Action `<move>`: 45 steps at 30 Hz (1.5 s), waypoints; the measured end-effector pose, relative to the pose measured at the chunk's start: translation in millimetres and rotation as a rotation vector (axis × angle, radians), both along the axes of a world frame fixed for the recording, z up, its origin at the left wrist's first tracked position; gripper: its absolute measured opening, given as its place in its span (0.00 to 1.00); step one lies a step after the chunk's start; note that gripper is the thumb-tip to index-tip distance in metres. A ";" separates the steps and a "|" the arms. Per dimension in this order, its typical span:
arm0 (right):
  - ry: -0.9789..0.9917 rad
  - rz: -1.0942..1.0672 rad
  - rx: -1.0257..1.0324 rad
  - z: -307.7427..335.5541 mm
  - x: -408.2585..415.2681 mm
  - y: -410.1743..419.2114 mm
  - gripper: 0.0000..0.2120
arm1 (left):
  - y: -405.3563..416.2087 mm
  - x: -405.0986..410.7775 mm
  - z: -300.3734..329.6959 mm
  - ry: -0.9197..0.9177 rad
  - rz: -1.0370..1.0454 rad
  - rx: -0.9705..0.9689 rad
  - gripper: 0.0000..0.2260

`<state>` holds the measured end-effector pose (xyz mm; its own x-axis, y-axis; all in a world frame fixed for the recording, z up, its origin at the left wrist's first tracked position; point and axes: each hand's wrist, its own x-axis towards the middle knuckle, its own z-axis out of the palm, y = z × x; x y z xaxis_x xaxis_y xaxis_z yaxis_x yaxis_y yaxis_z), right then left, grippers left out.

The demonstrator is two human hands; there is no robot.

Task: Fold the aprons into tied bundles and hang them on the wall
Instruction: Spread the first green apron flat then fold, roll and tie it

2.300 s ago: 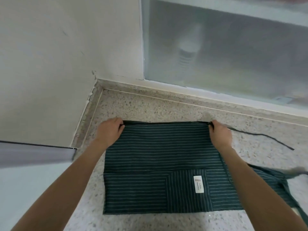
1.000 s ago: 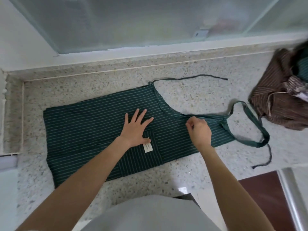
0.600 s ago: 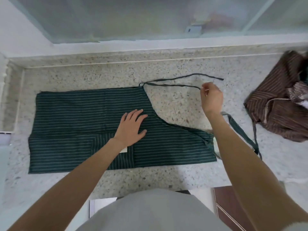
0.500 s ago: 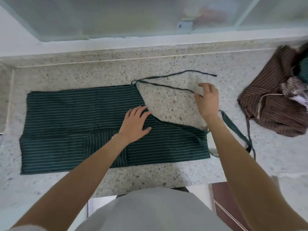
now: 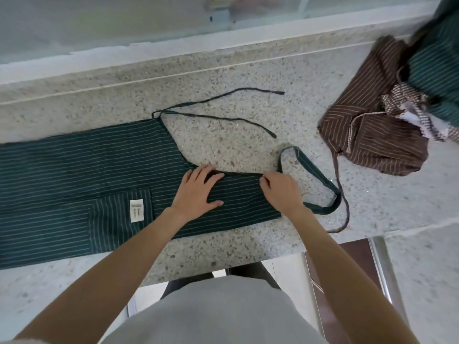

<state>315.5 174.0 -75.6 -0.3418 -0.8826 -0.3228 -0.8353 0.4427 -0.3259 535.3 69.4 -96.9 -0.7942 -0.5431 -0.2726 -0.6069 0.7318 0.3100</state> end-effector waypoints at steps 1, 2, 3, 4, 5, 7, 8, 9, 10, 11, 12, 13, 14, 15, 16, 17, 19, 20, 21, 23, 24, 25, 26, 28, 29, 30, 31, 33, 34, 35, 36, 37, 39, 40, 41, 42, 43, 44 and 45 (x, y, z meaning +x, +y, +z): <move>-0.044 -0.054 0.080 1.8 -6.0 -5.4 0.16 | 0.8 1.1 -1.2 -0.020 -0.008 0.017 0.33; -0.041 -0.076 0.136 3.5 -11.3 -9.2 0.17 | 1.6 1.7 -2.1 -0.036 -0.011 0.026 0.35; 0.025 -0.062 0.155 4.4 -14.7 -12.2 0.16 | 1.8 2.1 -3.0 -0.047 -0.010 0.031 0.35; 0.118 -0.027 0.143 4.3 -16.1 -14.2 0.13 | 1.4 1.9 -3.6 -0.052 -0.009 0.030 0.36; 0.214 0.009 0.104 2.6 -16.7 -13.5 0.12 | 1.6 1.3 -5.1 -0.055 -0.007 0.028 0.36; 0.348 0.033 0.043 -2.5 -17.8 -6.8 0.15 | 2.1 -1.0 -7.4 -0.048 0.006 0.021 0.36; 0.374 0.030 -0.016 -4.6 -18.5 -2.7 0.15 | 1.3 -1.8 -8.5 -0.031 0.017 0.019 0.36; 0.374 0.023 -0.090 -5.2 -18.0 2.6 0.13 | 1.5 -1.9 -9.0 0.001 0.025 0.023 0.35; 0.351 0.021 -0.183 -5.4 -16.4 7.2 0.11 | 0.8 -1.0 -9.0 0.046 0.030 0.024 0.33; 0.307 0.029 -0.280 -5.6 -12.2 11.3 0.08 | 0.1 2.1 -8.0 0.103 0.037 0.026 0.30; 0.238 0.037 -0.360 -5.2 -7.2 14.7 0.07 | -1.0 4.0 -6.9 0.157 0.047 0.029 0.28; 0.162 0.061 -0.419 -2.9 3.2 15.8 0.06 | -1.6 10.6 -4.2 0.206 0.074 0.031 0.26; 0.095 0.105 -0.465 -0.6 16.1 15.5 0.06 | -2.2 19.7 -0.9 0.247 0.114 0.029 0.24; 0.035 0.155 -0.491 1.3 31.1 13.8 0.06 | -2.8 30.5 1.4 0.279 0.161 0.023 0.23; -0.027 0.219 -0.500 2.3 51.2 9.4 0.07 | -3.2 47.8 3.8 0.299 0.217 0.009 0.22; -0.080 0.292 -0.494 3.3 70.7 4.6 0.08 | -2.7 64.7 5.5 0.303 0.271 -0.002 0.21; -0.136 0.464 -0.469 2.6 114.2 -6.9 0.08 | -1.9 104.8 6.4 0.280 0.369 -0.027 0.21; -0.145 0.552 -0.457 1.2 136.5 -12.4 0.07 | -1.1 127.0 5.3 0.262 0.411 -0.035 0.21; -0.150 0.633 -0.434 -0.9 157.9 -16.5 0.07 | 0.2 148.3 3.9 0.240 0.451 -0.035 0.21; -0.169 0.768 -0.356 -4.4 200.3 -22.2 0.11 | 3.1 190.7 3.3 0.178 0.526 -0.008 0.23; -0.162 0.826 -0.301 -6.6 217.9 -24.1 0.14 | 4.6 209.1 3.8 0.148 0.554 0.007 0.24; -0.132 0.870 -0.248 -9.5 232.4 -24.9 0.16 | 6.1 224.2 5.4 0.115 0.568 0.022 0.26; -0.087 0.892 -0.198 -11.7 246.2 -26.6 0.17 | 7.2 240.5 7.9 0.088 0.565 0.023 0.27; 0.030 0.878 -0.126 -16.0 258.6 -29.0 0.18 | 7.3 262.6 11.0 0.029 0.516 0.044 0.31; 0.092 0.867 -0.121 -18.3 261.0 -29.3 0.17 | 6.3 269.7 13.4 -0.006 0.474 0.068 0.33; 0.127 0.862 -0.122 -16.9 265.8 -30.3 0.15 | 5.4 278.0 15.5 -0.043 0.429 0.094 0.34; 0.151 0.844 -0.142 -14.0 268.0 -31.3 0.13 | 4.5 282.4 16.0 -0.078 0.391 0.121 0.35; 0.084 0.720 -0.152 -2.1 269.0 -34.3 0.07 | 2.9 285.7 17.2 -0.107 0.346 0.147 0.31; 0.048 0.629 -0.123 2.7 265.0 -37.4 0.07 | 1.0 284.2 18.3 -0.092 0.361 0.147 0.26; 0.042 0.551 -0.107 5.9 261.6 -40.1 0.09 | -2.6 286.4 20.7 -0.050 0.397 0.138 0.21; 0.043 0.497 -0.120 9.0 260.3 -41.5 0.09 | -6.1 292.9 25.1 0.004 0.447 0.129 0.17; 0.052 0.452 -0.147 12.0 256.7 -41.6 0.08 | -9.8 298.3 30.2 0.046 0.486 0.113 0.13; 0.079 0.424 -0.187 21.3 252.5 -41.6 0.07 | -16.6 313.7 42.3 0.087 0.495 0.082 0.10; 0.073 0.424 -0.187 28.4 246.2 -40.5 0.08 | -18.5 315.1 49.4 0.099 0.473 0.081 0.09; 0.069 0.435 -0.214 34.5 240.8 -41.4 0.10 | -20.3 317.6 56.8 0.113 0.450 0.078 0.09; 0.066 0.457 -0.247 42.0 239.2 -47.6 0.13 | -25.8 322.0 66.8 0.133 0.433 0.064 0.09; 0.061 0.480 -0.279 49.6 235.4 -54.1 0.15 | -31.7 324.3 74.0 0.151 0.413 0.033 0.09; 0.056 0.506 -0.300 57.6 230.5 -65.7 0.16 | -41.2 325.4 79.6 0.166 0.397 -0.022 0.09; 0.060 0.531 -0.308 63.9 224.6 -78.3 0.17 | -52.6 324.8 84.0 0.168 0.384 -0.085 0.10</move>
